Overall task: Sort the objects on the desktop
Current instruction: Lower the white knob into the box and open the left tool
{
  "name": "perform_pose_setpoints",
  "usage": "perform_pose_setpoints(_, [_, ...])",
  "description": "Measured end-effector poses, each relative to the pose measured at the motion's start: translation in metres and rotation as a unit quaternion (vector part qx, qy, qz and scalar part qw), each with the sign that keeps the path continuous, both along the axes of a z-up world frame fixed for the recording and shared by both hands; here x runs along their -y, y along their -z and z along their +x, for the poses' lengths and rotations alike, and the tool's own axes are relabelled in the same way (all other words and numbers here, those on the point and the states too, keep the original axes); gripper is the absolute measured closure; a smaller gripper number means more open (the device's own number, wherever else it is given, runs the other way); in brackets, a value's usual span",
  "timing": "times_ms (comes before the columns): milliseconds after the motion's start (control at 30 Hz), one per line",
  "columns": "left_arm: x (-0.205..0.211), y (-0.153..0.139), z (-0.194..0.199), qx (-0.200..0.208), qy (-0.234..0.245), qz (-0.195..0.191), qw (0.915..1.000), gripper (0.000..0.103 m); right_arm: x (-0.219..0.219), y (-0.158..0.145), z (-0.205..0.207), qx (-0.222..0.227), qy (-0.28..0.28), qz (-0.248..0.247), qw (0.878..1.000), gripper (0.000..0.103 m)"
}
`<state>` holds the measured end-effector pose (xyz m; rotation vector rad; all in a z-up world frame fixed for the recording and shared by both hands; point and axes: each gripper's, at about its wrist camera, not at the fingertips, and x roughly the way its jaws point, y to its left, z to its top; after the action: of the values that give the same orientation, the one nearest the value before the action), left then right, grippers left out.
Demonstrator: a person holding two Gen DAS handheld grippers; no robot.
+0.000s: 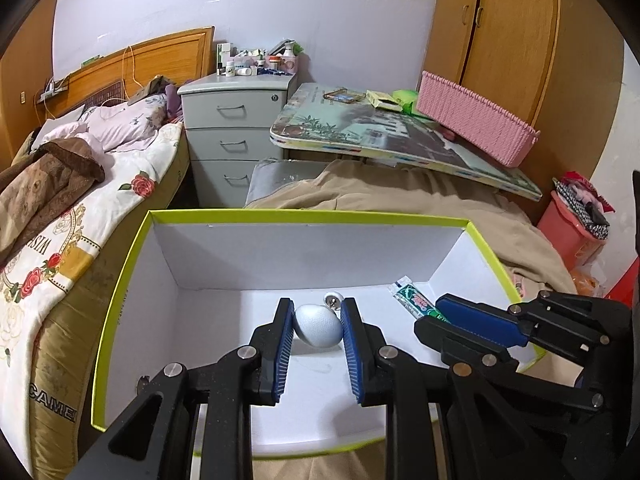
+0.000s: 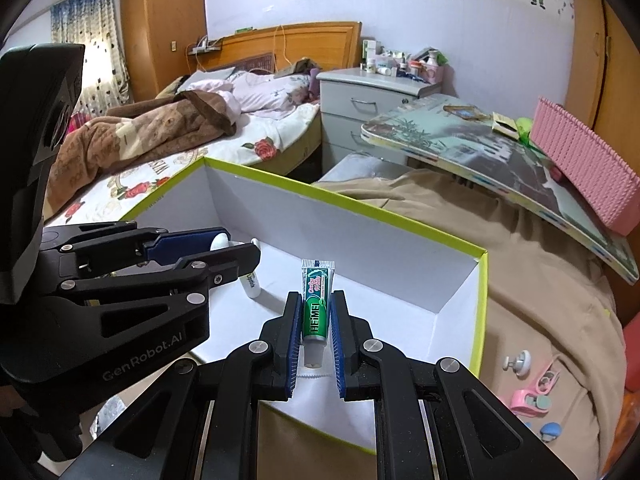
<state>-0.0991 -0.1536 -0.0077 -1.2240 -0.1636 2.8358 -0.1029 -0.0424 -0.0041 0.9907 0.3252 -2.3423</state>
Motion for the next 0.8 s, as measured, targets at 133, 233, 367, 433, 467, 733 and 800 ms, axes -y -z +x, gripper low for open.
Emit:
perform_pose_setpoints(133, [0.003,0.003,-0.003,0.005,-0.004,0.003,1.0000,0.078,0.002,0.004,-0.005,0.009,0.003,0.004,1.000,0.089])
perform_pose_setpoints(233, [0.004,0.006,-0.005,0.007,-0.005,0.001,1.0000,0.078,0.004,0.008,-0.009,0.017,0.007,0.008,1.000,0.089])
perform_pose_setpoints(367, [0.005,0.008,-0.009,0.009,-0.006,-0.001,0.9999,0.078,0.006,0.012,-0.014,0.024,0.014,0.015,1.000,0.089])
perform_pose_setpoints(433, [0.005,0.008,-0.012,0.010,-0.006,-0.004,0.9999,0.078,0.008,0.013,-0.016,0.027,0.019,0.018,0.999,0.089])
perform_pose_setpoints(467, [0.005,0.008,-0.013,0.011,-0.006,-0.004,0.9999,0.078,0.008,0.013,-0.018,0.029,0.021,0.017,0.999,0.089])
perform_pose_setpoints(733, [0.003,0.007,-0.023,0.012,-0.002,-0.011,0.9999,0.078,0.011,0.016,-0.028,0.040,0.031,0.022,0.998,0.089])
perform_pose_setpoints(800, [0.002,0.007,-0.025,0.011,0.000,-0.015,0.9998,0.078,0.012,0.017,-0.030,0.042,0.030,0.024,0.998,0.088])
